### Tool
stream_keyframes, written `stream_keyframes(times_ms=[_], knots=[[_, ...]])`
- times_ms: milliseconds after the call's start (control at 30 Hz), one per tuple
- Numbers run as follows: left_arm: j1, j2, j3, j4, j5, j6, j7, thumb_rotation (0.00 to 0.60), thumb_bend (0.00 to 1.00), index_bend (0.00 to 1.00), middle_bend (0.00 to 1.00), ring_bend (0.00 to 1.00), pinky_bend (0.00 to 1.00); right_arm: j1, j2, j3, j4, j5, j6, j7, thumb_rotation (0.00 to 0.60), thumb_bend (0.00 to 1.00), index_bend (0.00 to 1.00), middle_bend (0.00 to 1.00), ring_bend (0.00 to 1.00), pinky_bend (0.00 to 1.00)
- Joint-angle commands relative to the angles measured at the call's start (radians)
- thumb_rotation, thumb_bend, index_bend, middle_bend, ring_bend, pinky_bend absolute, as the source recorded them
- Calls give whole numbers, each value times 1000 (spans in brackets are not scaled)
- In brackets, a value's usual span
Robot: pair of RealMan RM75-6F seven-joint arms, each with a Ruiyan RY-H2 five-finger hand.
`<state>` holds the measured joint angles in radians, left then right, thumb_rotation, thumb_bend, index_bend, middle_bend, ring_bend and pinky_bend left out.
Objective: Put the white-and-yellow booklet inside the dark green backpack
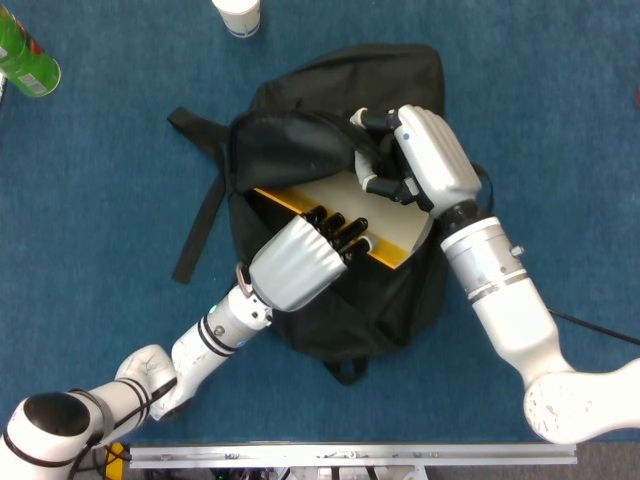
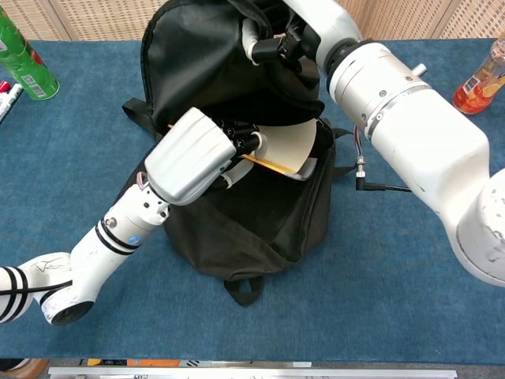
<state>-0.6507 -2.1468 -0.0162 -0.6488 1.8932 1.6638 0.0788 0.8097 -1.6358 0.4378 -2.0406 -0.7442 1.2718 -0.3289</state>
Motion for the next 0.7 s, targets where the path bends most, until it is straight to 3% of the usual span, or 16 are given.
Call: stream_keyframes(times_ms=[33, 267, 500, 633, 700], knots=[[-13, 19, -2, -16, -14, -33, 31, 600, 472, 714, 795, 735, 887, 1, 0, -1, 0, 0, 1, 1, 600, 625, 785, 699, 622, 907], [-62, 84, -28, -119, -39, -101, 102, 600, 473, 718, 791, 729, 887, 6, -5, -4, -5, 3, 5, 2, 600, 624, 786, 699, 622, 907], [-78, 94, -14, -132, -52, -166, 149, 600, 472, 710, 777, 723, 887, 11, -13, -10, -12, 5, 13, -4, 600, 623, 786, 699, 623, 907], [-61, 97, -12, -156, -83, -205, 203, 600, 465, 603, 697, 683, 885, 12, -15, -14, -5, 3, 24, -12, 600, 623, 785, 699, 622, 907], [-53, 104, -17, -180, -98, -212, 222, 600, 414, 554, 665, 652, 885, 12, -15, -14, 0, 3, 26, -13, 600, 623, 786, 699, 623, 907]])
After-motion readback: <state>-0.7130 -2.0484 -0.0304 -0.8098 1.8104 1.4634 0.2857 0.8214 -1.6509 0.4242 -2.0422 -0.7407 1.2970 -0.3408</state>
